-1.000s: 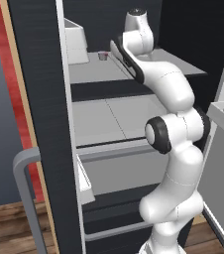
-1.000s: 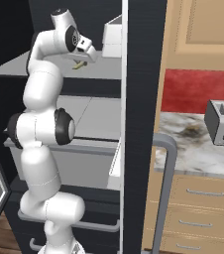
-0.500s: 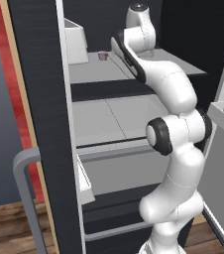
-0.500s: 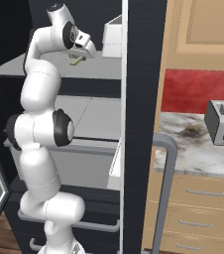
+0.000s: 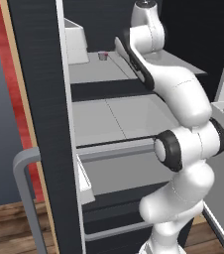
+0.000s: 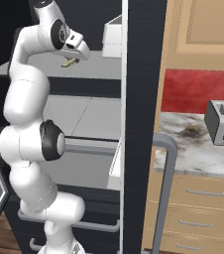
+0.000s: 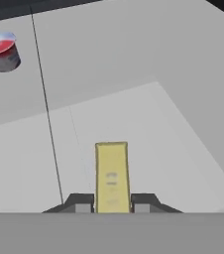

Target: Pick the egg and butter from the fridge and place them by the bowl for mixing.

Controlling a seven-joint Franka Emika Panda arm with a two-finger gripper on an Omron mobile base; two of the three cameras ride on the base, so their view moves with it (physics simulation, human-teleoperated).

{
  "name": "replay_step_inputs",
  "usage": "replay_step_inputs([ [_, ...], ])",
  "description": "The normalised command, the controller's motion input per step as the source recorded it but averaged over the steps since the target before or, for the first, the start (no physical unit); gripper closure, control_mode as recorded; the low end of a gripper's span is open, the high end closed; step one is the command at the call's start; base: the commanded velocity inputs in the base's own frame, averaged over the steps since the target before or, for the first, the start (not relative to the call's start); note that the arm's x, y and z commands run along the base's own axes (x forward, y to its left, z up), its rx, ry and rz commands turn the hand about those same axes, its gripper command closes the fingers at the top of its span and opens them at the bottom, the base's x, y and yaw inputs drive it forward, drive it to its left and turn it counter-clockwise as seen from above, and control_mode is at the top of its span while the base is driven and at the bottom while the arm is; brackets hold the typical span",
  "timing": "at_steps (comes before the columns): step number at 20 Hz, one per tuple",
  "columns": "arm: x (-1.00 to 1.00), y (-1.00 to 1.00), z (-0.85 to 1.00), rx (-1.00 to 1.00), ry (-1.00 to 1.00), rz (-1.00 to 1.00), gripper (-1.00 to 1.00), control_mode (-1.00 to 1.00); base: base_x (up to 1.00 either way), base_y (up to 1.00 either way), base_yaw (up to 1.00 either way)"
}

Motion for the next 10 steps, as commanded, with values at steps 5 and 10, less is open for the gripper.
replay_step_inputs([
  [5, -1.0, 0.0, 0.0, 0.0, -0.01, 0.0, 1.0, -1.0, 0.0, 0.0, 0.0],
  [10, -1.0, 0.0, 0.0, 0.01, -0.04, 0.0, 1.0, -1.0, 0.0, 0.0, 0.0],
])
